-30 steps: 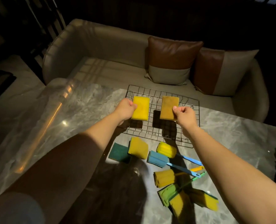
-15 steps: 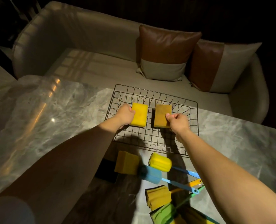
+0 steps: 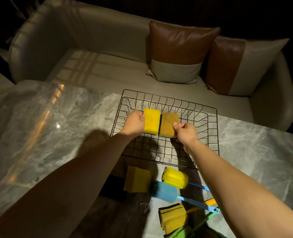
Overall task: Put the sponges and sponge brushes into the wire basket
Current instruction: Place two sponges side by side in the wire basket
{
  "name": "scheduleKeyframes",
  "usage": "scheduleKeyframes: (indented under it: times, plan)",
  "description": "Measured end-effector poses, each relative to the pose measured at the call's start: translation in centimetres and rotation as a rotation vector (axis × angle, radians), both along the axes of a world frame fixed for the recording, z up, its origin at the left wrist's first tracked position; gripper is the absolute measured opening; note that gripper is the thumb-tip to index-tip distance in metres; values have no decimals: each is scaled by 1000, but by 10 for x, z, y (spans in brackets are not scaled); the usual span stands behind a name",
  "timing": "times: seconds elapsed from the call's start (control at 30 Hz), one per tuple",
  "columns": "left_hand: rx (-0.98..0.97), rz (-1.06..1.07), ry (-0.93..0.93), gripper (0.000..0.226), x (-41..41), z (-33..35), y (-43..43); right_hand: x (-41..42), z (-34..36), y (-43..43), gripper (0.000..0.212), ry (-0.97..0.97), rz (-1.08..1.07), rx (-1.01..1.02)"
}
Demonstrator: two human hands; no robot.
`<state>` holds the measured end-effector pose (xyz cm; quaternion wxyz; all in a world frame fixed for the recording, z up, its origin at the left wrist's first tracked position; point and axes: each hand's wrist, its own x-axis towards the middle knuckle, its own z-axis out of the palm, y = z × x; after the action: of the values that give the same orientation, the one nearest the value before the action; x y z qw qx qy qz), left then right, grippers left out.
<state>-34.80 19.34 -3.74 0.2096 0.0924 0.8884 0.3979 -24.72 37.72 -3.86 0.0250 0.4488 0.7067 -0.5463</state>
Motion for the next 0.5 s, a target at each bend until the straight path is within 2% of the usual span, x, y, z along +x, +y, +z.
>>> scheduleKeyframes:
  times: [0.13, 0.23, 0.27, 0.37, 0.5]
  plan:
    - [-17, -125, 281, 31, 23, 17, -23, 3, -2, -3, 22, 0, 6, -1]
    - [-64, -128, 696, 31, 40, 33, -48, 2, -1, -6, 20, 11, 28, 15]
    - [-115, -92, 765, 37, 42, 34, -55, 1, 0, -8, 20, 13, 33, 15]
    - [-245, -108, 678, 60, 48, 33, -72, -5, 3, -16, 20, 29, 43, 13]
    - [-265, -167, 556, 64, 58, 30, -80, -15, 5, -29, 21, 47, 58, 6]
